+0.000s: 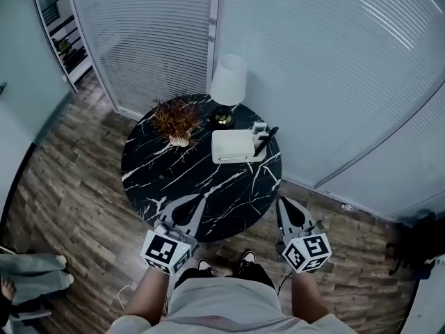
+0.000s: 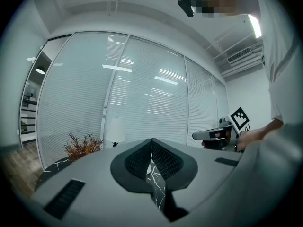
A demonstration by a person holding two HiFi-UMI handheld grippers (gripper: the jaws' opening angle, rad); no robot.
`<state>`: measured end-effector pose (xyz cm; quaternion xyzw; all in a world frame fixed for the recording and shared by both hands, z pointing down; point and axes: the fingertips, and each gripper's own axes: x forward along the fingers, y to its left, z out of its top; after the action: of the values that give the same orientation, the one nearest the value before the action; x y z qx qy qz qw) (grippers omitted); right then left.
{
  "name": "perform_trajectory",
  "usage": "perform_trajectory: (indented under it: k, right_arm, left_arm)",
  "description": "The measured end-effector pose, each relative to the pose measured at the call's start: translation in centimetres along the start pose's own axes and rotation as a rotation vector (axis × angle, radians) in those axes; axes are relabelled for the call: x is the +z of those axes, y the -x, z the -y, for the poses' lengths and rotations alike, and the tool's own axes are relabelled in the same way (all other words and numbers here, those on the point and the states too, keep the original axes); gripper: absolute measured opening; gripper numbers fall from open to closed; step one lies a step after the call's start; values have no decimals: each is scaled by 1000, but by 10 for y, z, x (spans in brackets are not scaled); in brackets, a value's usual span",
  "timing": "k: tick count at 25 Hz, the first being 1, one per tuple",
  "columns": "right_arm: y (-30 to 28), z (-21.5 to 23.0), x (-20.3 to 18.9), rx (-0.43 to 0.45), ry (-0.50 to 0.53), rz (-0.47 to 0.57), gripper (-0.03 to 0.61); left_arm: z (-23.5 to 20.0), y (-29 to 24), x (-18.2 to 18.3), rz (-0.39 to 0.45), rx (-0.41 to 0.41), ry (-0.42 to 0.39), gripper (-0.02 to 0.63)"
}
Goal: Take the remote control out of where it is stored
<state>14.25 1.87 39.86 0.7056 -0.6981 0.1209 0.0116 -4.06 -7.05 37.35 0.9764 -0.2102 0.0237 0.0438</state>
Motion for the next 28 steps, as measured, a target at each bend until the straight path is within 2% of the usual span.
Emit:
perform_trajectory:
  k: [6, 13, 17, 23, 28]
  right_arm:
    - [-26, 32, 4, 50, -12, 11, 12]
    - [-51, 99, 13, 130, -29, 22, 12]
    - [-61, 134, 6, 131, -59, 0, 12]
    - [-73, 139, 4, 121, -83, 2, 12]
    - [-101, 147, -4, 75, -103, -24, 15]
  left_arm:
    - [-3, -30, 3, -2, 49, 2, 9]
    - [15, -87, 9, -12, 128, 15, 9]
    - [22, -112, 9, -29, 150, 23, 9]
    - [15, -126, 7, -37, 129, 17, 9]
    - [1, -124, 2, -50, 121, 17, 9]
